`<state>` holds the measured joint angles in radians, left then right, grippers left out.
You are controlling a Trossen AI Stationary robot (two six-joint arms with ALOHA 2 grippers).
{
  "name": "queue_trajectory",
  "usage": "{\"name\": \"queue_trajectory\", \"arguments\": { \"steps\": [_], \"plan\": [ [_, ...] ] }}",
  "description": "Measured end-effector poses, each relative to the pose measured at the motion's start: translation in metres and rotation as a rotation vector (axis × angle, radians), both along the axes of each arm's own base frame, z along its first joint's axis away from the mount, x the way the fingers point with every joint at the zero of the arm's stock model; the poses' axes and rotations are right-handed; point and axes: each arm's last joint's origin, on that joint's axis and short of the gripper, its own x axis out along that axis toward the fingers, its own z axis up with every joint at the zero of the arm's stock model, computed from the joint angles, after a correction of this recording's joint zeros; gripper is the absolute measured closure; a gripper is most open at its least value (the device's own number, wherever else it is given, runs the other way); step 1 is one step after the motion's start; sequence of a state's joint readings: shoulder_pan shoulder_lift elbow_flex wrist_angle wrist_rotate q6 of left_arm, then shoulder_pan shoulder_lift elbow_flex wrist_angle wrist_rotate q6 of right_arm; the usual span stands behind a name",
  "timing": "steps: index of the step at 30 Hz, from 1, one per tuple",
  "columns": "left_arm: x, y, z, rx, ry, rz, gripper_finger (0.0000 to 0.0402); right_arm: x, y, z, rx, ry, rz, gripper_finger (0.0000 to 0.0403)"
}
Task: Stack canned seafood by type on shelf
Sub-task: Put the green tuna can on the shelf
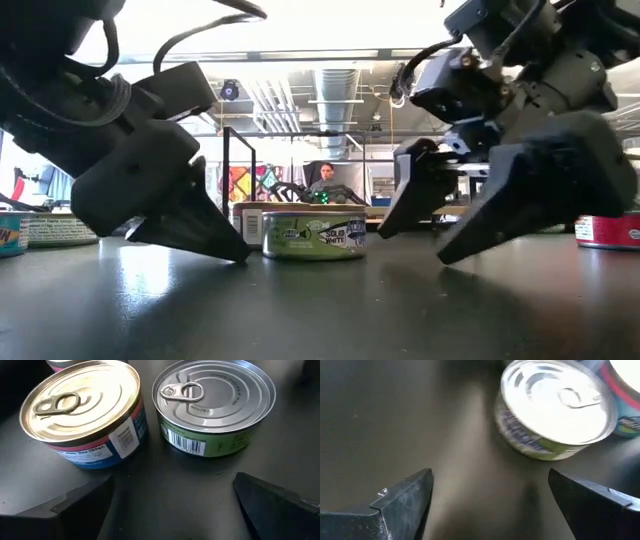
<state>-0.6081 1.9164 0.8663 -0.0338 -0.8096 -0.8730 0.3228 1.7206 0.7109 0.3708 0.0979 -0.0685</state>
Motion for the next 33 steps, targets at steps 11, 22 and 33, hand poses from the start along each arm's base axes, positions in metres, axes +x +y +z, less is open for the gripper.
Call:
{"name": "queue_trajectory", "arguments": {
  "steps": [11, 22, 33],
  "plan": [
    [0.006, -0.003, -0.008, 0.01, -0.069, 0.026, 0.0002, -0.002, 0.0, -0.003, 0.128, 0.079, 0.055, 0.0012],
    [0.005, -0.015, -0.005, -0.071, -0.067, -0.008, 0.0002, -0.004, -0.003, -0.001, 0.113, 0.096, -0.039, 0.0012],
    [-0.014, -0.048, -0.003, -0.124, -0.102, -0.112, 0.0002, -0.017, 0.014, 0.007, 0.236, 0.175, -0.115, 0.0023]
  ]
}}
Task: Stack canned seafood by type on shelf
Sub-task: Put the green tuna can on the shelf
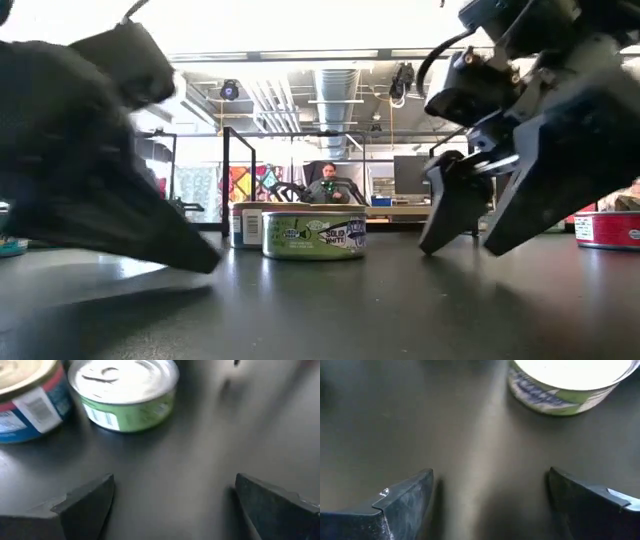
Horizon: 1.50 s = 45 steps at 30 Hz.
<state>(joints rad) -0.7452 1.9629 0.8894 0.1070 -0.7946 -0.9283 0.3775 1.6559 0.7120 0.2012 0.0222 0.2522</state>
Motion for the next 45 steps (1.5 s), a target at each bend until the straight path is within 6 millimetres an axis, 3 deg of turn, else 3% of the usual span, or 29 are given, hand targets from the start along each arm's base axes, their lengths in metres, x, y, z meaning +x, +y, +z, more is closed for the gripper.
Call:
{"name": "queue_trajectory", "arguments": {
  "steps": [6, 11, 21, 30, 37, 45],
  "plan": [
    [-0.011, -0.012, 0.002, 0.035, -0.053, -0.007, 0.0002, -0.013, 0.03, 0.003, 0.12, 0.027, -0.059, 0.0043],
    [-0.003, -0.013, -0.003, 0.003, -0.099, -0.001, 0.0002, -0.018, 0.04, 0.003, 0.139, 0.007, -0.184, 0.0063],
    [0.006, -0.009, -0.03, 0.104, -0.118, 0.013, 0.0002, 0.009, 0.048, 0.038, 0.156, -0.13, -0.309, 0.011],
    [0.006, -0.003, -0.034, 0.133, -0.152, 0.052, 0.0002, 0.021, 0.035, 0.048, -0.228, -0.263, -0.607, 0.0164],
    [0.011, 0.01, -0.036, 0.155, -0.178, 0.127, 0.0002, 0.042, 0.021, 0.036, -0.242, -0.229, -0.641, 0.019],
    [0.01, 0.015, -0.037, 0.156, -0.19, 0.154, 0.0002, 0.063, 0.01, 0.029, -0.228, -0.185, -0.64, 0.0193]
  ]
}}
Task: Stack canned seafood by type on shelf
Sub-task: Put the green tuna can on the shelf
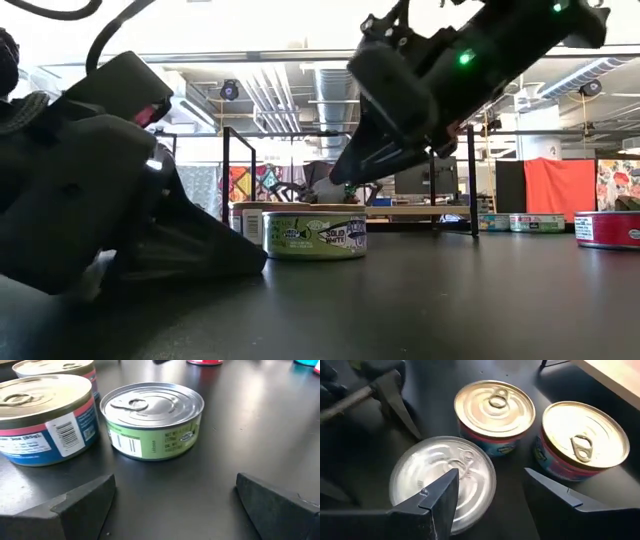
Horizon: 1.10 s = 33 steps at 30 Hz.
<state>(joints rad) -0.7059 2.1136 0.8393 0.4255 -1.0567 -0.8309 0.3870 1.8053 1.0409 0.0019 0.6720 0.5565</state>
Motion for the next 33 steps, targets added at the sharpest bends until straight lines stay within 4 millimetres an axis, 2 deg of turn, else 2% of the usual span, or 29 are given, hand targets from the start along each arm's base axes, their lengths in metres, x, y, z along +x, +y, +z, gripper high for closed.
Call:
{"name": "queue_trajectory", "arguments": {
  "steps": [5, 9, 13, 17, 20, 23, 28, 33],
  "plan": [
    [0.002, 0.008, -0.001, 0.031, -0.03, 0.071, 0.0002, 0.007, -0.003, -0.005, 0.04, 0.033, 0.035, 0.0195],
    [0.004, 0.017, -0.002, 0.045, -0.056, 0.131, 0.0002, 0.002, 0.003, -0.007, 0.147, 0.078, 0.07, 0.0195],
    [0.007, 0.024, -0.003, 0.037, -0.059, 0.155, 0.0002, -0.005, 0.014, 0.0, 0.203, 0.098, 0.128, 0.0195],
    [0.008, 0.025, -0.001, 0.071, -0.041, 0.149, 0.0002, -0.015, 0.022, 0.013, 0.141, 0.144, 0.227, 0.019],
    [0.005, 0.023, 0.003, 0.086, -0.026, 0.135, 0.0002, -0.022, 0.016, 0.013, -0.002, 0.208, 0.215, 0.0182],
    [0.001, 0.023, 0.008, 0.096, -0.01, 0.128, 0.0002, -0.029, 0.006, 0.003, -0.093, 0.301, 0.227, 0.0168],
    [-0.01, 0.031, 0.005, 0.069, -0.016, 0.15, 0.0002, -0.037, -0.013, -0.015, -0.067, 0.399, 0.285, 0.0126],
    [-0.013, 0.037, 0.001, 0.033, -0.034, 0.18, 0.0002, -0.034, -0.026, -0.023, -0.017, 0.347, 0.348, 0.0071]
  ]
}}
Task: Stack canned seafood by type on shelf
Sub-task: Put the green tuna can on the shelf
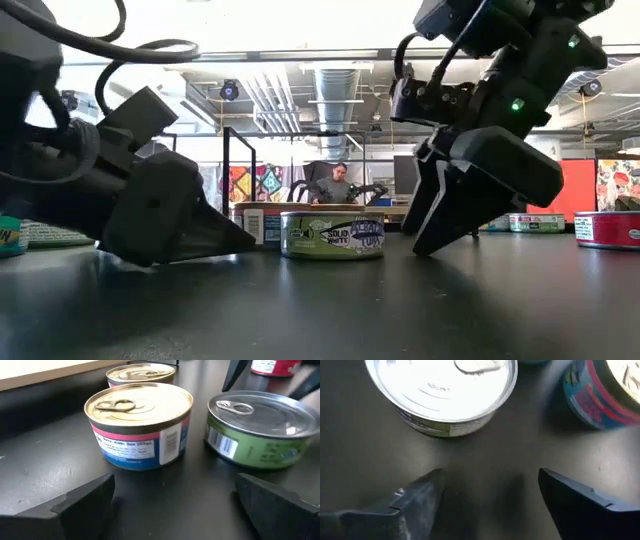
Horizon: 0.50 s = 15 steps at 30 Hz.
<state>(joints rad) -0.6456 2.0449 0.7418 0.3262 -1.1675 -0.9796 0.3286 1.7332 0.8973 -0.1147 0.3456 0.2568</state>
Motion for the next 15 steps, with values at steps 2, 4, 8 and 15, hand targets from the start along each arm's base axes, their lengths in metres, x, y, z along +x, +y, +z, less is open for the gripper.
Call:
{"name": "queue_trajectory", "arguments": {
  "steps": [2, 4, 8, 15],
  "plan": [
    [0.002, 0.002, 0.001, -0.002, -0.007, 0.01, 0.0002, 0.003, -0.002, -0.002, 0.031, -0.056, 0.048, 0.0049],
    [0.005, 0.004, 0.001, -0.006, -0.011, 0.02, 0.0002, 0.004, -0.003, -0.005, 0.068, -0.113, 0.088, 0.0034],
    [0.011, 0.011, -0.001, -0.006, -0.012, 0.049, 0.0002, 0.001, -0.009, -0.01, 0.154, -0.226, 0.145, 0.0024],
    [0.02, 0.025, -0.004, -0.029, -0.036, 0.099, 0.0002, -0.002, -0.013, -0.009, 0.136, -0.409, 0.151, 0.0023]
  ]
}}
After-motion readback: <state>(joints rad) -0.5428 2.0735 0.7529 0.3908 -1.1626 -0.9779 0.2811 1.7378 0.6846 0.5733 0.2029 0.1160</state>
